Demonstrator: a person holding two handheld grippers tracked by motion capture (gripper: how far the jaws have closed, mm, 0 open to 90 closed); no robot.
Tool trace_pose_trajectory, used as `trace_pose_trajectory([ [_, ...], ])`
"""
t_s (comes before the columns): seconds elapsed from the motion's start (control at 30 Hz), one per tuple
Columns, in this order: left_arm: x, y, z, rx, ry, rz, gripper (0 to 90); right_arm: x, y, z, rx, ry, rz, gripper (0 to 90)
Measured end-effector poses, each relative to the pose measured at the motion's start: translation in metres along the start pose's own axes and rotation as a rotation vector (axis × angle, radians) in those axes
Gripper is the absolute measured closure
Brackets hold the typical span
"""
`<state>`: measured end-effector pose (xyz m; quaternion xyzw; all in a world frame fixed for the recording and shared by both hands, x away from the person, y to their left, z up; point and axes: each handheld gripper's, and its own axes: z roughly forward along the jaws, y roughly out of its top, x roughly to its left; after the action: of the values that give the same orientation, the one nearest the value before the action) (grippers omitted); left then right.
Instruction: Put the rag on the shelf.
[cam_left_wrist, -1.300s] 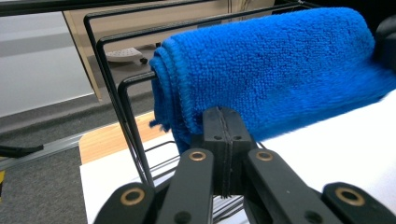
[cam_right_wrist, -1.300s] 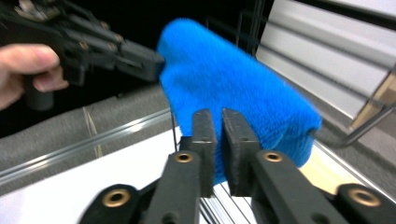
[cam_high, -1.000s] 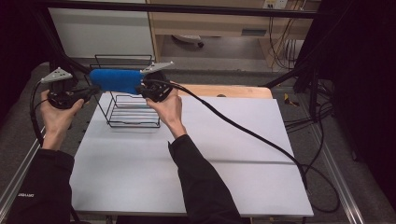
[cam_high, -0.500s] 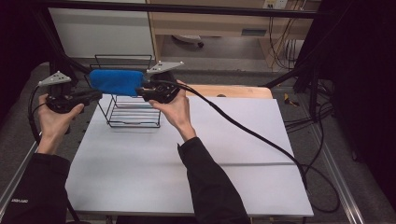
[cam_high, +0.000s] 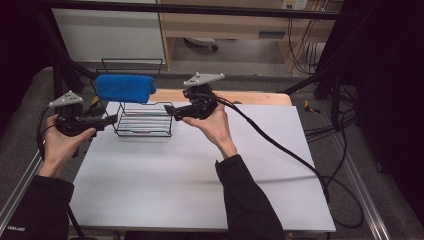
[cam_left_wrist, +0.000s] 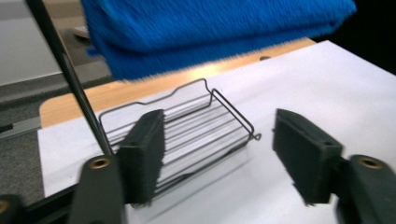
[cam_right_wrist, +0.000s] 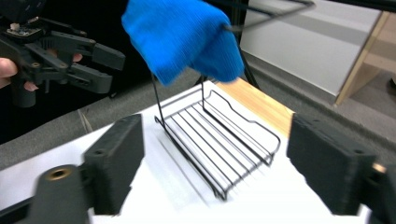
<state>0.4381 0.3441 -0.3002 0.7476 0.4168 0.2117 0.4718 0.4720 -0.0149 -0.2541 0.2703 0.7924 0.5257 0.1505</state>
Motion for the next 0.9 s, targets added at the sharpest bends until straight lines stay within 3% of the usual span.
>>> trace_pose_trajectory([
  [0.23, -0.016, -0.021, 0.014, 0.040, -0.003, 0.019, 23.3, -0.017, -0.028, -0.027, 0.013, -0.035, 0.036, 9.1],
  [0.47, -0.033, -0.043, 0.028, 0.062, -0.044, 0.011, 20.5, -0.033, -0.062, -0.055, 0.037, -0.070, 0.077, 4.2],
  [0.8, -0.053, -0.076, 0.049, 0.105, -0.096, 0.013, 14.5, -0.054, -0.132, -0.091, 0.080, -0.092, 0.127, 0.5],
  [0.9, -0.058, -0.087, 0.053, 0.109, -0.111, -0.003, 13.6, -0.060, -0.155, -0.100, 0.081, -0.091, 0.146, 0.6],
])
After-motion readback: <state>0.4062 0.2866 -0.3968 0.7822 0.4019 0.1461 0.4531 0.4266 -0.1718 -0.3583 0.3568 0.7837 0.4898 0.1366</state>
